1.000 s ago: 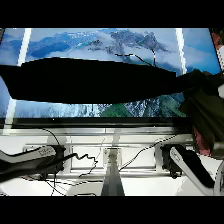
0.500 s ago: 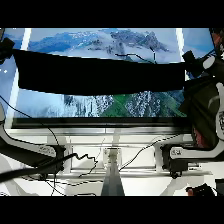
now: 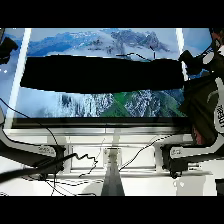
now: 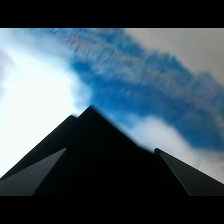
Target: Fold the clothes and pants, and hang the long-sleeved shirts on hangers.
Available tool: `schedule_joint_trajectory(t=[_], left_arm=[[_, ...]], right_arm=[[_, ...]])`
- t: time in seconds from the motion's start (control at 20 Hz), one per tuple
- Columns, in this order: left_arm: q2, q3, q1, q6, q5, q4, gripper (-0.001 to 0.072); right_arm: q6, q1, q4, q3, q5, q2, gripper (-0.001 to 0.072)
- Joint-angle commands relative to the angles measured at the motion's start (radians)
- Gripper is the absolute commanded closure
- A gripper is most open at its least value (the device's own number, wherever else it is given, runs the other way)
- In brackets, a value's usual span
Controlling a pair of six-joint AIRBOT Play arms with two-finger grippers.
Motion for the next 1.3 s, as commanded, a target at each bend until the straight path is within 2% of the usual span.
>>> schedule_joint_trajectory(t=[0.0, 0.15, 0.3, 0.4, 0.6, 0.85, 1.0, 1.05, 1.1, 1.15, 1.2, 1.25], left_arm=[[0.068, -0.003, 0.057, 0.000, -0.336, 0.162, 0.0134], [0.092, -0.023, 0.103, 0.000, -0.496, 0.264, 0.0135], [0.100, -0.149, 0.122, 0.000, -0.496, 0.266, 0.0135], [0.101, -0.252, 0.122, 0.001, -0.396, 0.215, 0.0140], [0.097, -0.386, 0.136, -0.001, -0.168, -0.011, 0.0158], [0.081, -0.491, 0.156, -0.012, 0.042, -0.063, 0.0157], [0.037, -0.491, 0.158, 0.019, 0.180, -0.177, 0.0158], [0.026, -0.491, 0.153, 0.044, 0.235, -0.226, 0.0213], [0.016, -0.489, 0.148, 0.061, 0.287, -0.258, 0.0287], [0.011, -0.487, 0.134, 0.091, 0.345, -0.261, 0.0310], [0.010, -0.487, 0.121, 0.146, 0.391, -0.262, 0.0311], [0.010, -0.487, 0.108, 0.192, 0.430, -0.262, 0.0357]], right_arm=[[-0.194, 0.001, -0.002, 0.014, 0.210, 0.031, 0.0023], [-0.208, 0.001, 0.008, 0.014, 0.272, 0.035, 0.0023], [-0.208, 0.001, 0.061, 0.014, 0.299, 0.035, 0.0023], [-0.208, 0.001, 0.103, 0.014, 0.315, 0.035, 0.0023], [-0.208, 0.001, 0.135, 0.014, 0.316, 0.035, 0.0024], [-0.208, 0.001, 0.155, 0.014, 0.316, 0.035, 0.0024], [-0.209, 0.001, 0.178, 0.014, 0.315, 0.035, 0.0025], [-0.209, 0.001, 0.180, 0.014, 0.316, 0.035, 0.0028], [-0.209, 0.002, 0.182, 0.014, 0.318, 0.035, 0.0081], [-0.209, 0.006, 0.183, 0.019, 0.325, 0.035, 0.0205], [-0.230, 0.012, 0.188, 0.025, 0.326, 0.035, 0.0267], [-0.269, 0.020, 0.200, 0.035, 0.326, 0.035, 0.0271]])
